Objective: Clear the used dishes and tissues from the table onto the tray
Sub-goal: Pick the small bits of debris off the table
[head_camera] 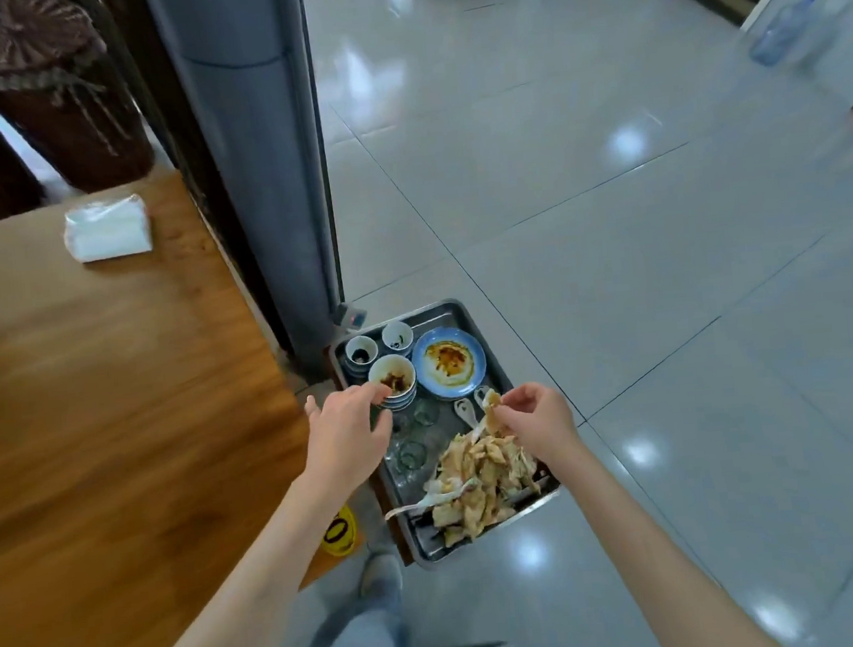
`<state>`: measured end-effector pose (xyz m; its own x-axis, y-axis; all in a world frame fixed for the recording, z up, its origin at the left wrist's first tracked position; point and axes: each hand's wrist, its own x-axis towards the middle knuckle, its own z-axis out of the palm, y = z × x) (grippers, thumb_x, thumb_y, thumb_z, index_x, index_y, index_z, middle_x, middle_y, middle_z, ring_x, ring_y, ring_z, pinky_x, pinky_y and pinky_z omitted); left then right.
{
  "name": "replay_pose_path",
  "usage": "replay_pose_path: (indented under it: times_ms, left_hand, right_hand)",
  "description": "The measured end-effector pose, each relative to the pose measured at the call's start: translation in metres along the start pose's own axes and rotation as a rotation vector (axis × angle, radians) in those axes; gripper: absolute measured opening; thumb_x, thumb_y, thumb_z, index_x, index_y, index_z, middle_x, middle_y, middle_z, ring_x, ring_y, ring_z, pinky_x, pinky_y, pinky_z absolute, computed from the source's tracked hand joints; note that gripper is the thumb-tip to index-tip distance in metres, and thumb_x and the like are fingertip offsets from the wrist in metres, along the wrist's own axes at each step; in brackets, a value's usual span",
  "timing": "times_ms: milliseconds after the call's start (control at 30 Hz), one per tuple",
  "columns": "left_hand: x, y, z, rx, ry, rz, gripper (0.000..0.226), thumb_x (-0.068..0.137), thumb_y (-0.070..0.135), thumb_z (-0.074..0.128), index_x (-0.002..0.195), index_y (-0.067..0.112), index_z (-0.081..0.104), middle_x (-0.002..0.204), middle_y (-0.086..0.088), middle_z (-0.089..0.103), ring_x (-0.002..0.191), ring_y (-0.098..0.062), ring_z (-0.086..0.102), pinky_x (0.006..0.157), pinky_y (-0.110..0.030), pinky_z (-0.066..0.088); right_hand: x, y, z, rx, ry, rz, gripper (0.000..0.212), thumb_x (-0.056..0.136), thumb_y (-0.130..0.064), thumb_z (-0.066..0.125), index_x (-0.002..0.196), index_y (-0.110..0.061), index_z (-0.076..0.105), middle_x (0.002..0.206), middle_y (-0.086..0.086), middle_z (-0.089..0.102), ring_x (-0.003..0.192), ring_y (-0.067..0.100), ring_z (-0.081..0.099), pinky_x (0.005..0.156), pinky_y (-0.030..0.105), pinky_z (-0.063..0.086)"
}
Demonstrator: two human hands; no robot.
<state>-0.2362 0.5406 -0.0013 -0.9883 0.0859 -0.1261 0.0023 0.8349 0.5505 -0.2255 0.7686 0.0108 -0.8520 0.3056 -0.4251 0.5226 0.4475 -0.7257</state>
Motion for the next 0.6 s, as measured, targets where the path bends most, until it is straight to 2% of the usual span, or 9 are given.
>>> replay_pose_path:
  times_ms: [100,200,267,400,533,600]
  left_hand:
    - [0.015,0.011,0.011,0.007,0.011,-0.023,0.025,0.091,0.025,0.054,0.115,0.026,0.060,0.110,0.007,0.065,0.110,-0.016,0.055,0.110,-0.058,0.015]
    - [0.023,0.021,0.024,0.013,0.010,-0.074,0.025,0.091,0.025,0.053,0.115,0.026,0.060,0.112,0.008,0.064,0.110,-0.015,0.054,0.111,-0.055,0.014]
    - [0.024,0.027,0.036,0.018,0.020,-0.114,0.025,0.091,0.024,0.052,0.115,0.026,0.060,0.111,0.008,0.064,0.109,-0.016,0.054,0.111,-0.055,0.014]
    - [0.022,0.038,0.067,0.029,0.041,-0.220,0.025,0.091,0.025,0.051,0.114,0.026,0.059,0.109,0.007,0.064,0.108,-0.017,0.054,0.110,-0.056,0.014]
    - [0.024,0.048,0.100,0.052,0.054,-0.289,0.025,0.091,0.026,0.050,0.115,0.027,0.058,0.113,0.008,0.063,0.110,-0.016,0.053,0.111,-0.055,0.013]
    - [0.030,0.048,0.116,0.061,0.081,-0.322,0.025,0.091,0.026,0.050,0.115,0.027,0.058,0.112,0.007,0.064,0.109,-0.017,0.053,0.110,-0.056,0.013]
  right_hand:
    - [0.025,0.002,-0.008,0.006,-0.043,-0.001,0.013,0.077,-0.020,0.074,0.076,-0.021,0.061,0.077,-0.002,0.066,0.075,0.016,0.065,0.059,0.025,0.053]
    - [0.051,0.006,-0.016,-0.005,-0.115,-0.003,0.012,0.078,-0.021,0.073,0.079,-0.017,0.062,0.079,0.003,0.068,0.078,0.023,0.067,0.071,0.039,0.058]
    - [0.066,0.011,-0.021,-0.044,-0.152,-0.015,0.013,0.078,-0.022,0.073,0.079,-0.016,0.061,0.079,0.003,0.067,0.078,0.023,0.067,0.073,0.041,0.058]
    - [0.093,0.028,-0.028,-0.095,-0.223,-0.046,0.013,0.078,-0.021,0.073,0.077,-0.019,0.060,0.076,0.000,0.067,0.073,0.019,0.066,0.066,0.034,0.057]
    - [0.120,0.055,-0.030,-0.185,-0.310,-0.086,0.011,0.079,-0.019,0.071,0.078,-0.022,0.060,0.079,-0.002,0.066,0.077,0.016,0.065,0.070,0.032,0.056]
    - [0.132,0.071,-0.025,-0.240,-0.333,-0.122,0.013,0.079,-0.021,0.070,0.075,-0.025,0.058,0.077,-0.005,0.065,0.075,0.012,0.063,0.066,0.027,0.053]
